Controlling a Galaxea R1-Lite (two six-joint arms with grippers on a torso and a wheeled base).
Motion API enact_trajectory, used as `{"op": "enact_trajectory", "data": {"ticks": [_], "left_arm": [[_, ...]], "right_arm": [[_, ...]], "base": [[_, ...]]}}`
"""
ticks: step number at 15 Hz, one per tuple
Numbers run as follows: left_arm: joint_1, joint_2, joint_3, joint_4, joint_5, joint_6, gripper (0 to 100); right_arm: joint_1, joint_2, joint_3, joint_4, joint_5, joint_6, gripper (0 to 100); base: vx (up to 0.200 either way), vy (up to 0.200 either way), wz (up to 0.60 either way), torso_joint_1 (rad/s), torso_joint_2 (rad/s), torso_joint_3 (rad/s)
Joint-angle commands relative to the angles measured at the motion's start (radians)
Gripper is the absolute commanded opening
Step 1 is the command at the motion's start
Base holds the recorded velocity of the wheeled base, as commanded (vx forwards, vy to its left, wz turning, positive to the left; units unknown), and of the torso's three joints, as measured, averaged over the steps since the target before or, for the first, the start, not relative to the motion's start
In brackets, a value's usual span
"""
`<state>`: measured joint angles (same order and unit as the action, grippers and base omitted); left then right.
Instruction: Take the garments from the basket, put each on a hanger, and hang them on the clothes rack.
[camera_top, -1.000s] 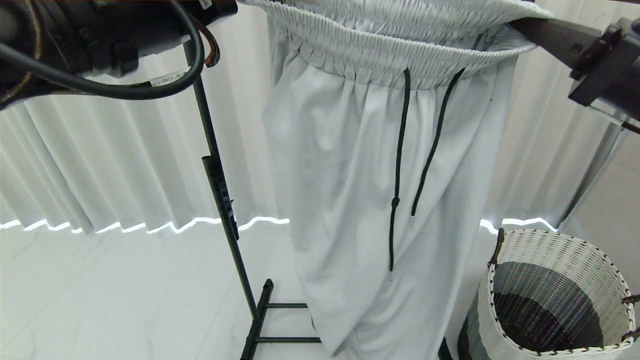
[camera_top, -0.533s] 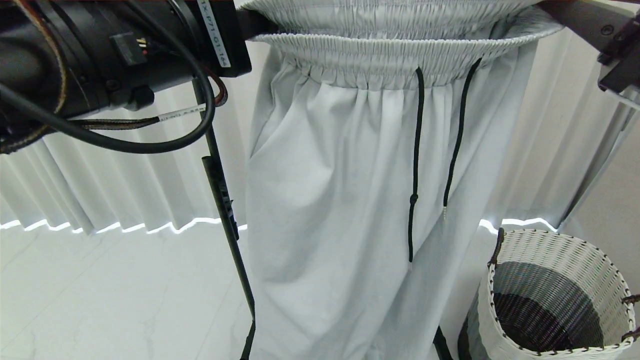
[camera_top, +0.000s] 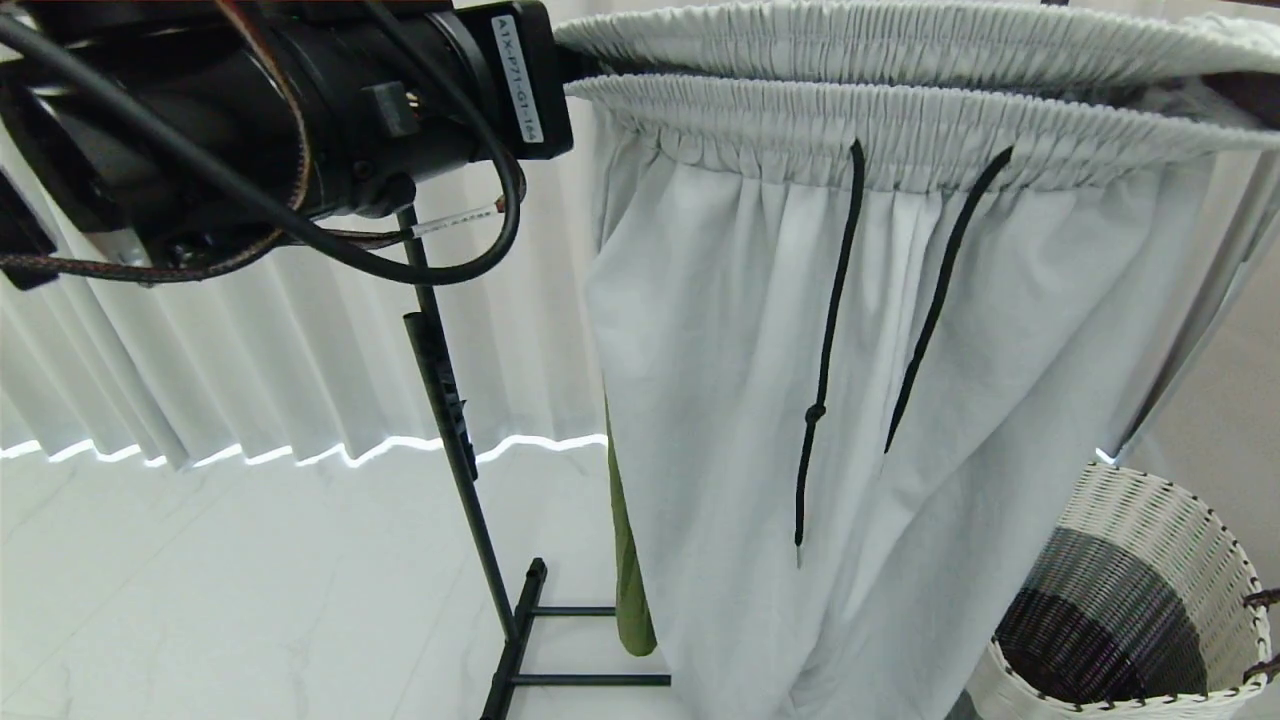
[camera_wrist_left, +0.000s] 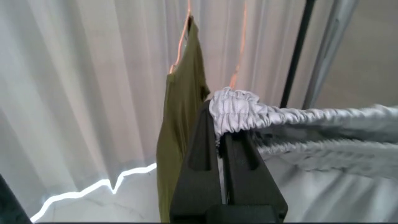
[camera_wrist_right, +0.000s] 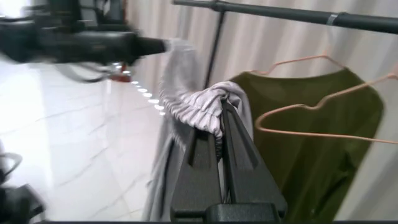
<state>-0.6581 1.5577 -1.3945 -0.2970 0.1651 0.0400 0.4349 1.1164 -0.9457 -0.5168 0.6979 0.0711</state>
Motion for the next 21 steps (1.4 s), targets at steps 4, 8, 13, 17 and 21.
{"op": "enact_trajectory", "data": {"ticks": [4, 8, 13, 17, 21], "left_arm": [[-0.049, 0.056, -0.026, -0.021, 0.010, 0.004, 0], [-0.052, 0.059, -0.020, -0.030, 0.047, 0.006, 0], [-0.054, -0.013, 0.091, -0.025, 0.039, -0.025, 0], [-0.054, -0.217, 0.249, 0.096, -0.035, -0.026, 0], [-0.127, -0.380, 0.253, 0.262, -0.104, -0.028, 0]], "right_arm": [[0.004, -0.132, 0.143, 0.015, 0.080, -0.002, 0], [0.005, -0.132, 0.145, 0.017, 0.080, -0.002, 0], [-0.033, -0.050, 0.130, 0.008, 0.063, -0.004, 0], [-0.097, 0.145, 0.008, -0.066, 0.061, -0.004, 0], [-0.085, 0.296, -0.162, -0.083, 0.061, 0.001, 0]], "base": [[0.000, 0.000, 0.00, 0.000, 0.00, 0.000], [0.000, 0.000, 0.00, 0.000, 0.00, 0.000], [0.000, 0.000, 0.00, 0.000, 0.00, 0.000], [0.000, 0.000, 0.00, 0.000, 0.00, 0.000], [0.000, 0.000, 0.00, 0.000, 0.00, 0.000]]}}
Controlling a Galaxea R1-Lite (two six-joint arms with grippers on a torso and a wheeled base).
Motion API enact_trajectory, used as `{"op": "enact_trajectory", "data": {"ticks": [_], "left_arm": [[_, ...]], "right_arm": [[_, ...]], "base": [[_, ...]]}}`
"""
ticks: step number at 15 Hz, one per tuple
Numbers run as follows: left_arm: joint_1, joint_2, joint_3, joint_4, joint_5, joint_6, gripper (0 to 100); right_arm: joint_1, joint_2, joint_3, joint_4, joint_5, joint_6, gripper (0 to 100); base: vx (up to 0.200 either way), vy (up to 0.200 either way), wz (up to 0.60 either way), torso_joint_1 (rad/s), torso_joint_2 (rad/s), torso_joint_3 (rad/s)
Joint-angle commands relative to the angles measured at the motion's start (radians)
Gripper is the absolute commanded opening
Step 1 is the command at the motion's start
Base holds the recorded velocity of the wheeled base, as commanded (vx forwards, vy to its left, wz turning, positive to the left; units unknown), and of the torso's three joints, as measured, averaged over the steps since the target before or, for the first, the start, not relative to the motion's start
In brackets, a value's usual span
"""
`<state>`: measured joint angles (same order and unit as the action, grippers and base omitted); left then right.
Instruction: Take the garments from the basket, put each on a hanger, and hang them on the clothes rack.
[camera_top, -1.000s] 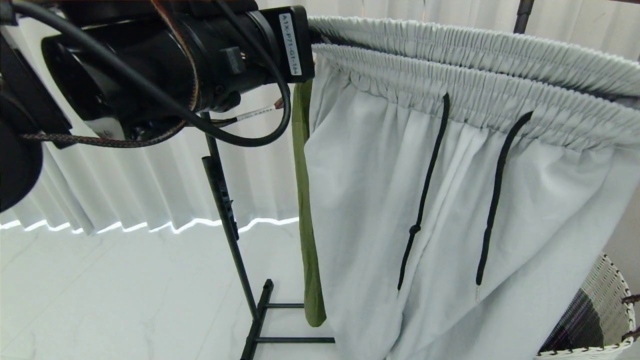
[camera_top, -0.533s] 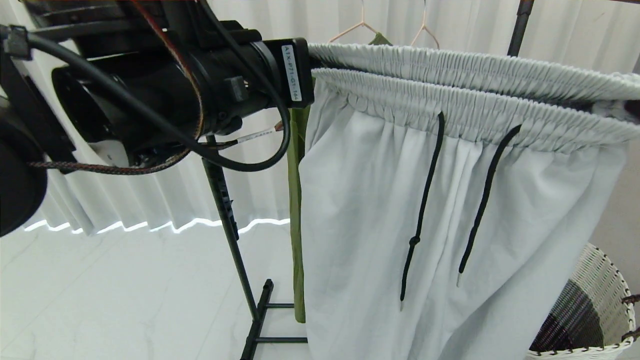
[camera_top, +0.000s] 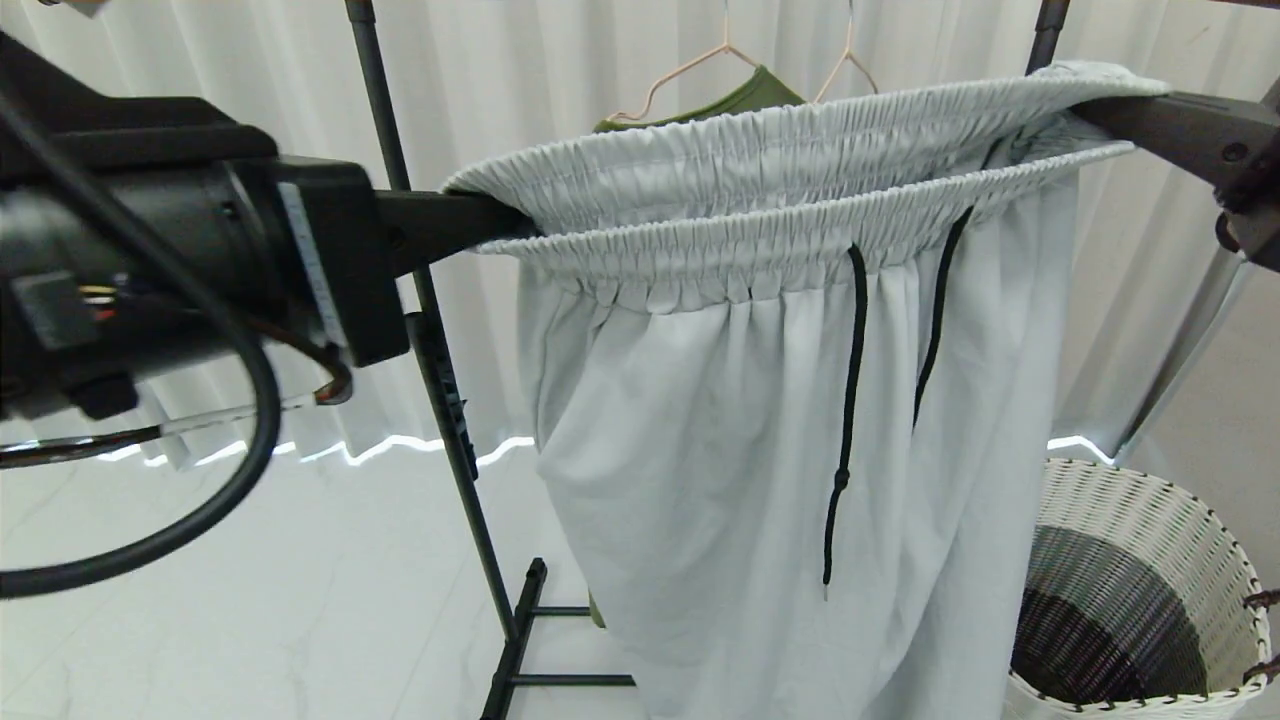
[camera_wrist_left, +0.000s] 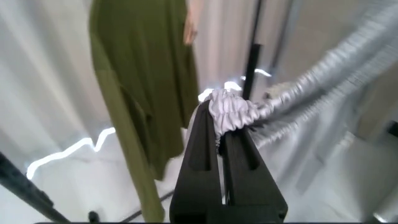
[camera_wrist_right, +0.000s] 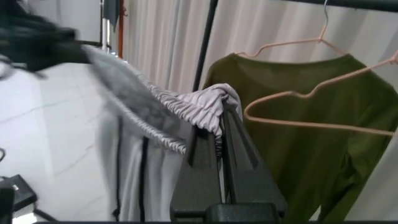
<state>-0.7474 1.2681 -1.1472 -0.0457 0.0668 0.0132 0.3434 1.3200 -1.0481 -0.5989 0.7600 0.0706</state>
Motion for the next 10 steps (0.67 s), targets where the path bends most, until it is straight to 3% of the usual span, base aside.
{"op": "enact_trajectory", "data": {"ticks": [1, 5, 10], "left_arm": [[-0.067, -0.098, 0.007, 0.010, -0.005, -0.001, 0], [-0.179, -0.099, 0.000, 0.007, -0.009, 0.001, 0], [-0.185, -0.092, -0.002, 0.007, -0.002, 0.004, 0]], "right_arm": [[0.017, 0.114, -0.087, -0.001, -0.001, 0.001, 0], [0.040, 0.168, -0.148, -0.001, -0.002, 0.001, 0], [0.025, 0.146, -0.141, -0.001, -0.004, 0.001, 0]], "base": [[0.000, 0.000, 0.00, 0.000, 0.00, 0.000], [0.000, 0.000, 0.00, 0.000, 0.00, 0.000], [0.000, 0.000, 0.00, 0.000, 0.00, 0.000]]}}
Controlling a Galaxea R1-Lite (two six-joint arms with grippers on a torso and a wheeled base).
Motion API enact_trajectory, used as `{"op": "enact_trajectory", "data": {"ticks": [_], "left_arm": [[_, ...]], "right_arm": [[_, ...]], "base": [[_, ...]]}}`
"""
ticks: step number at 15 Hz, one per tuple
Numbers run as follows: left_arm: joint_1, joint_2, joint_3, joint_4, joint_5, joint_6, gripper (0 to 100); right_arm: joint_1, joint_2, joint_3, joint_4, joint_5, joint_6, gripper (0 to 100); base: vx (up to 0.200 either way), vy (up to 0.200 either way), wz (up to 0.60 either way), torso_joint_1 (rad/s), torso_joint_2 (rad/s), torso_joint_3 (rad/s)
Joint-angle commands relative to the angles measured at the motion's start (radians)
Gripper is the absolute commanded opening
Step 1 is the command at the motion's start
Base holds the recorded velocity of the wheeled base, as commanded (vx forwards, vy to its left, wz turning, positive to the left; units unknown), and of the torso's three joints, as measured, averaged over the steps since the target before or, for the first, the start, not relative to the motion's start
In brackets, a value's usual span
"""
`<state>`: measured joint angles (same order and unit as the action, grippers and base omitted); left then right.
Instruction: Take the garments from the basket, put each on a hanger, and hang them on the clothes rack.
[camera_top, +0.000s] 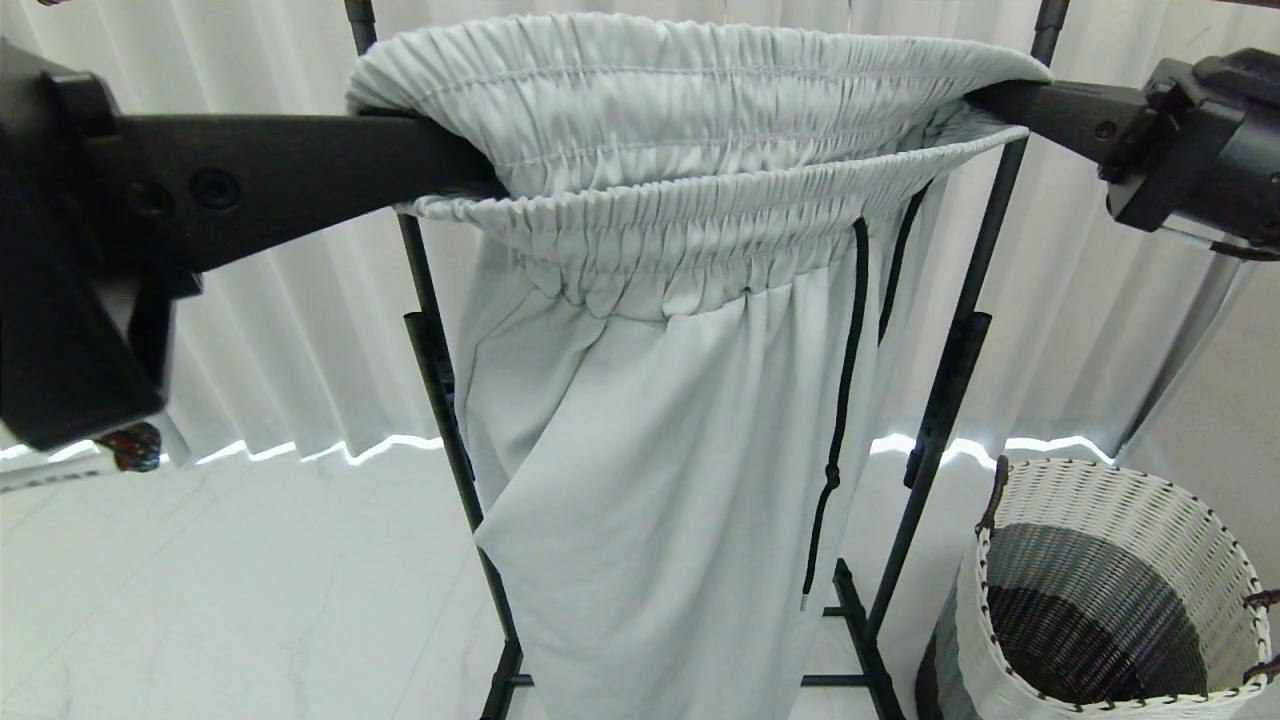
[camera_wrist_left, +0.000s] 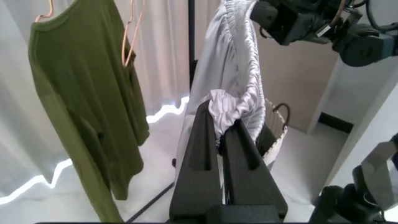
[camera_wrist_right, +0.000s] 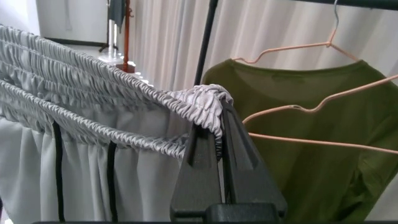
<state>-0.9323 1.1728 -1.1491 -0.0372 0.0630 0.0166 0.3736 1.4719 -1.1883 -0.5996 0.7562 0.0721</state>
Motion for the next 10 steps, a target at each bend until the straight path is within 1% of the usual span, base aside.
{"op": "enact_trajectory", "data": {"ticks": [1, 3, 5, 6, 7, 8, 10], "left_arm": [[0.001, 0.005, -0.001, -0.001, 0.003, 0.002, 0], [0.030, 0.042, -0.052, 0.000, 0.028, 0.003, 0], [0.072, 0.102, -0.115, 0.000, 0.049, 0.003, 0], [0.099, 0.174, -0.201, 0.000, 0.052, 0.003, 0], [0.115, 0.220, -0.245, 0.002, 0.052, 0.003, 0], [0.132, 0.265, -0.282, 0.000, 0.052, 0.005, 0], [0.167, 0.311, -0.299, -0.001, 0.052, 0.005, 0]], "right_arm": [[-0.010, -0.012, -0.002, 0.000, 0.000, 0.000, 0], [-0.038, -0.059, -0.004, 0.011, 0.002, 0.000, 0], [-0.044, -0.094, -0.004, 0.035, 0.002, 0.000, 0], [-0.042, -0.136, -0.007, 0.081, 0.002, -0.002, 0], [-0.042, -0.159, -0.005, 0.107, 0.002, -0.003, 0], [-0.044, -0.180, 0.006, 0.118, 0.002, -0.003, 0], [-0.042, -0.214, 0.073, 0.130, 0.002, -0.003, 0]], "base": [[0.000, 0.000, 0.00, 0.000, 0.00, 0.000], [0.000, 0.000, 0.00, 0.000, 0.00, 0.000], [0.000, 0.000, 0.00, 0.000, 0.00, 0.000], [0.000, 0.000, 0.00, 0.000, 0.00, 0.000], [0.000, 0.000, 0.00, 0.000, 0.00, 0.000], [0.000, 0.000, 0.00, 0.000, 0.00, 0.000], [0.000, 0.000, 0.00, 0.000, 0.00, 0.000]]}}
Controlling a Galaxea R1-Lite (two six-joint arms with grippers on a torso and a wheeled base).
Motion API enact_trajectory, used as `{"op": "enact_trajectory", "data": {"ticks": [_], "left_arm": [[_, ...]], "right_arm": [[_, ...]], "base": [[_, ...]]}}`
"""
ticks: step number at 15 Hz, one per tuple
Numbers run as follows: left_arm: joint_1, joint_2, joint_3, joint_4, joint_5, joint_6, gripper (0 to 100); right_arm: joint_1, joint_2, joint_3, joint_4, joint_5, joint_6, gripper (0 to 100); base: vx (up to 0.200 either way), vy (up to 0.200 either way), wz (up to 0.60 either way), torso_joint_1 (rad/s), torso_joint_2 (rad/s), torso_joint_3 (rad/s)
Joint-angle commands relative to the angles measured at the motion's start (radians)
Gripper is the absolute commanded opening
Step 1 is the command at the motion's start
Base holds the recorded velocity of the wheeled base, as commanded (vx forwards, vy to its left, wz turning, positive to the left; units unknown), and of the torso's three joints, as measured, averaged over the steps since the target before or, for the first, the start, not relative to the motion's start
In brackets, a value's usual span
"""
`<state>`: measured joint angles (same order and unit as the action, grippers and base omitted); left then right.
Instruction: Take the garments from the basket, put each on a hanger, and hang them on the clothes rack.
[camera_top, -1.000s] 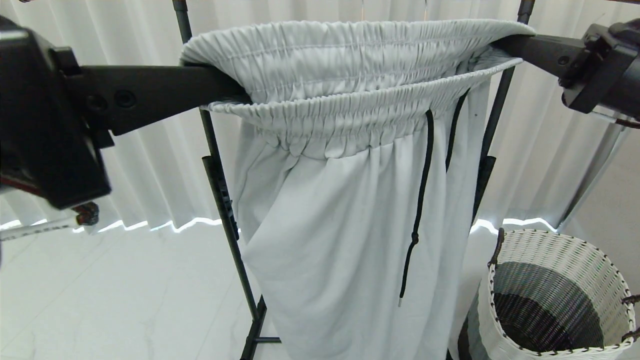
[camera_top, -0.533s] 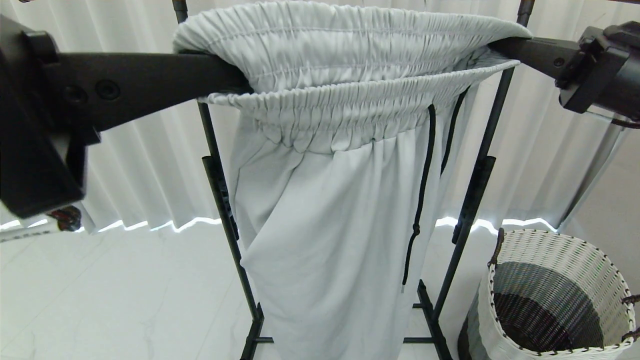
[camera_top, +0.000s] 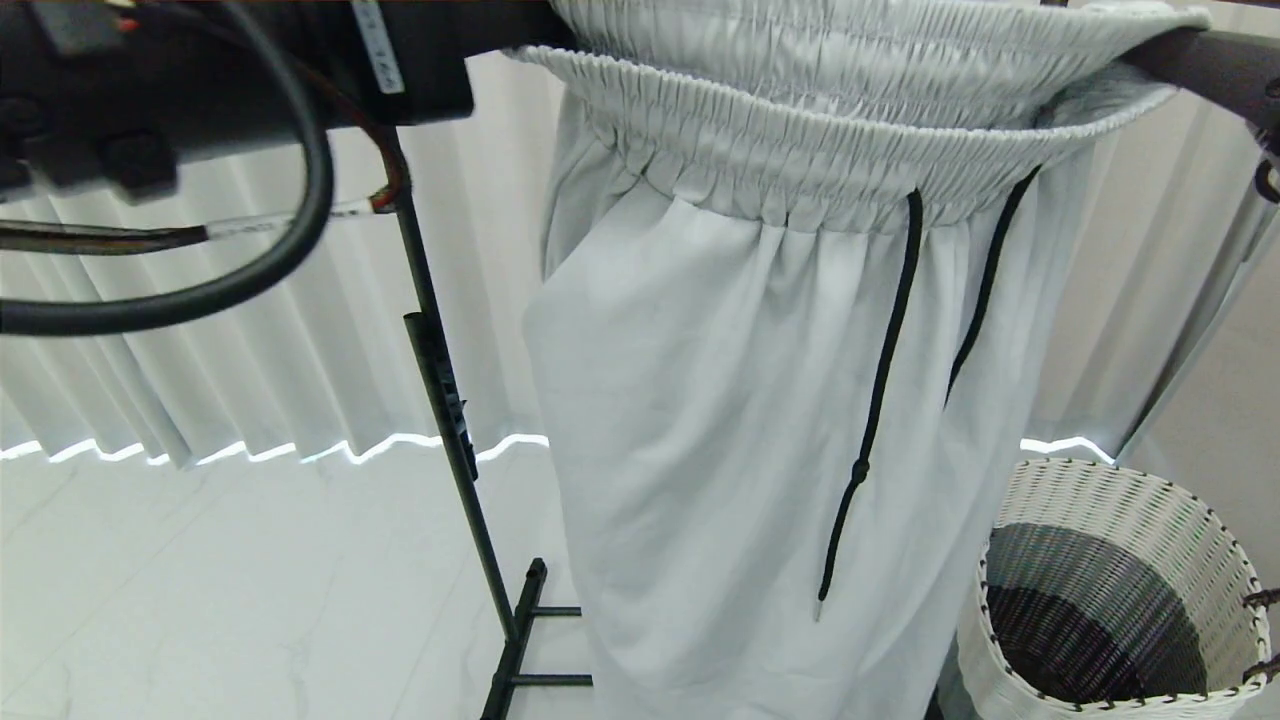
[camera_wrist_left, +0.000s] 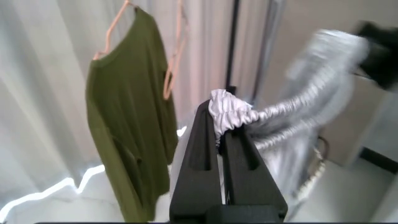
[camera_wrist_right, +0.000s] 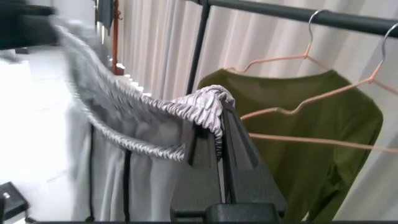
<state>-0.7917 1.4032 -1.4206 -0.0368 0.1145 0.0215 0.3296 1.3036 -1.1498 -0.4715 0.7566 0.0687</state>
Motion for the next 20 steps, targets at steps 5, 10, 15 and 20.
{"op": "enact_trajectory", "data": {"ticks": [5, 10, 15, 20], "left_arm": [[0.088, 0.079, -0.029, -0.003, 0.001, 0.008, 0], [0.124, 0.054, 0.000, -0.005, 0.001, 0.018, 0], [0.124, 0.051, 0.003, -0.003, 0.001, 0.025, 0], [0.123, 0.053, 0.009, -0.003, 0.001, 0.025, 0]], "right_arm": [[-0.006, -0.056, 0.070, 0.001, 0.000, -0.023, 0], [-0.057, -0.055, 0.058, 0.001, 0.001, -0.023, 0], [-0.057, -0.053, 0.064, 0.002, 0.001, -0.023, 0], [-0.057, -0.055, 0.067, 0.005, 0.004, -0.023, 0]], "base": [[0.000, 0.000, 0.00, 0.000, 0.00, 0.000], [0.000, 0.000, 0.00, 0.000, 0.00, 0.000], [0.000, 0.000, 0.00, 0.000, 0.00, 0.000], [0.000, 0.000, 0.00, 0.000, 0.00, 0.000]]}}
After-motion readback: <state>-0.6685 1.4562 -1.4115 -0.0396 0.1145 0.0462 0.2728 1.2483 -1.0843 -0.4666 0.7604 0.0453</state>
